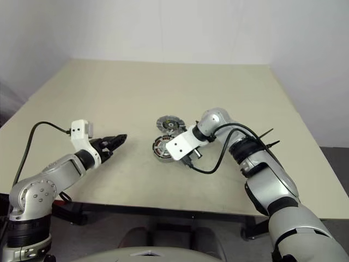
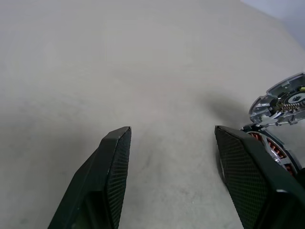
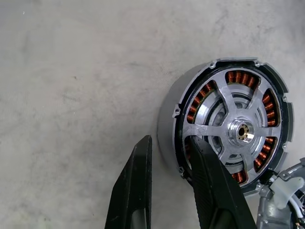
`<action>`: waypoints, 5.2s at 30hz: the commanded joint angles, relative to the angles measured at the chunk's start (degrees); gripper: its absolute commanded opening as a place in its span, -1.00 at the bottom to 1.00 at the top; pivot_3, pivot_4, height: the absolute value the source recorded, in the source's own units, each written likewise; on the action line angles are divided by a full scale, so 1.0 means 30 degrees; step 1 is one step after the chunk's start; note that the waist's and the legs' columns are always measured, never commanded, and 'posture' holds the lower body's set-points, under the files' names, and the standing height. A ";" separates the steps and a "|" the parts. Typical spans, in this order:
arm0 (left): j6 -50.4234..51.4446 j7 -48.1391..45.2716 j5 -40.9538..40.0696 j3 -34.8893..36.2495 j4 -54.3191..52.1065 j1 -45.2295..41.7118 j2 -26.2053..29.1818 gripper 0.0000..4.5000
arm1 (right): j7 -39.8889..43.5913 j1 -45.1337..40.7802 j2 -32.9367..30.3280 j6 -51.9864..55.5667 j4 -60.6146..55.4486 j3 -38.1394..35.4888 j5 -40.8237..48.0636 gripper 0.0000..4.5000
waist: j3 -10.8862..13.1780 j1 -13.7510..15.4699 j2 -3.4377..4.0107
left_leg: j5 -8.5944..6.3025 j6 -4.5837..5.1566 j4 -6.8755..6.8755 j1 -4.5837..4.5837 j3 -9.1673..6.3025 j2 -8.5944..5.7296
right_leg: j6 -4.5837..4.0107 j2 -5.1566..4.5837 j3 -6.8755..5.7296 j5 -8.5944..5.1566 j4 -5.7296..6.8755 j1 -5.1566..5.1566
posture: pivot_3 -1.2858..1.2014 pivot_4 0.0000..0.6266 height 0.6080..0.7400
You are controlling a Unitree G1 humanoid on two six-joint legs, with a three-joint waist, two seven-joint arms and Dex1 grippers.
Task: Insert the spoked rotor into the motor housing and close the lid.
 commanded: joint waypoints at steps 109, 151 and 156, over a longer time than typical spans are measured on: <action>0.0678 -0.1441 0.1948 0.0035 -0.0372 -0.0915 -0.1200 0.34 | -0.6118 0.1905 -0.3851 3.0399 -1.6131 -0.5528 1.2916 -1.00 | 0.0192 0.0280 0.0129 | 0.0108 -0.0114 -0.0023 0.0115 0.0000 -0.0011 | -0.0016 -0.0007 0.0020 0.0008 0.0131 0.0048 | 0.03 -1.00 1.00; 0.1174 -0.0750 0.1384 0.1176 -0.1630 0.0102 -0.0997 0.34 | -0.5575 0.2243 -0.5436 2.4090 -1.2528 -0.4661 0.9631 -1.00 | 0.0186 0.0674 0.0107 | 0.0149 -0.0078 -0.0013 0.0020 0.0001 -0.0011 | -0.0036 -0.0010 0.0012 0.0013 0.0164 -0.0044 | 0.03 -1.00 1.00; 0.1139 -0.0740 0.1384 0.1257 -0.1648 0.0160 -0.0960 0.34 | -0.5309 0.2567 -0.5283 2.4540 -1.3275 -0.4741 0.9880 -1.00 | 0.0186 0.0675 0.0108 | 0.0148 -0.0074 -0.0011 0.0018 0.0002 -0.0015 | -0.0036 -0.0014 0.0013 0.0013 0.0159 -0.0041 | 0.03 -1.00 1.00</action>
